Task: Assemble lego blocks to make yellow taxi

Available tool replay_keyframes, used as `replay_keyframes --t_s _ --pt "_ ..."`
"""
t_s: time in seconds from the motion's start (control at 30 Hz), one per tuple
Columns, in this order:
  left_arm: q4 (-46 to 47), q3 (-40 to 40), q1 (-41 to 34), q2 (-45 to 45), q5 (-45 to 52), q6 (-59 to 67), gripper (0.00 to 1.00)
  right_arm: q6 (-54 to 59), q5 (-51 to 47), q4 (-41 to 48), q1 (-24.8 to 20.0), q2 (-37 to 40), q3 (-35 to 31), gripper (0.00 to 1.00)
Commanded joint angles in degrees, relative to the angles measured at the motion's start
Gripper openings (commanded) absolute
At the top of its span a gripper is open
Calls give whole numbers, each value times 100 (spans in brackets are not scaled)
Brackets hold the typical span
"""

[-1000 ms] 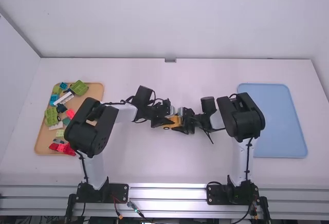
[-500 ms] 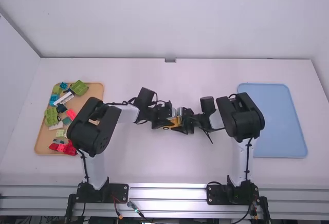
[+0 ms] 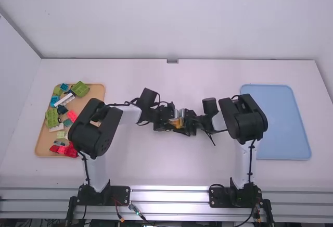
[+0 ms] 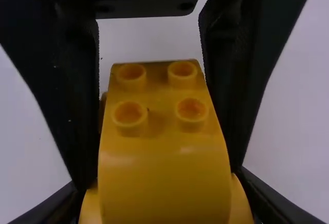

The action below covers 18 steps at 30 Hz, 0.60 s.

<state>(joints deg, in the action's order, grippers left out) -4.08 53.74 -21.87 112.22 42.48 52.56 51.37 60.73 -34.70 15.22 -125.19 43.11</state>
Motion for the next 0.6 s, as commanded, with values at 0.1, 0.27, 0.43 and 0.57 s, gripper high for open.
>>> replay_keyframes --t_s 0.1,0.27,0.43,0.57 --pt "140 -76 -63 140 -415 -20 54 -57 -229 70 55 -61 0 63" --pt "208 -76 -59 -17 -463 4 56 -57 -227 70 52 -61 0 63" --pt "282 -76 46 -133 -439 105 59 -57 -229 70 55 -61 0 63" --pt "304 -76 197 -157 -363 90 59 -57 -232 68 52 -61 0 63"
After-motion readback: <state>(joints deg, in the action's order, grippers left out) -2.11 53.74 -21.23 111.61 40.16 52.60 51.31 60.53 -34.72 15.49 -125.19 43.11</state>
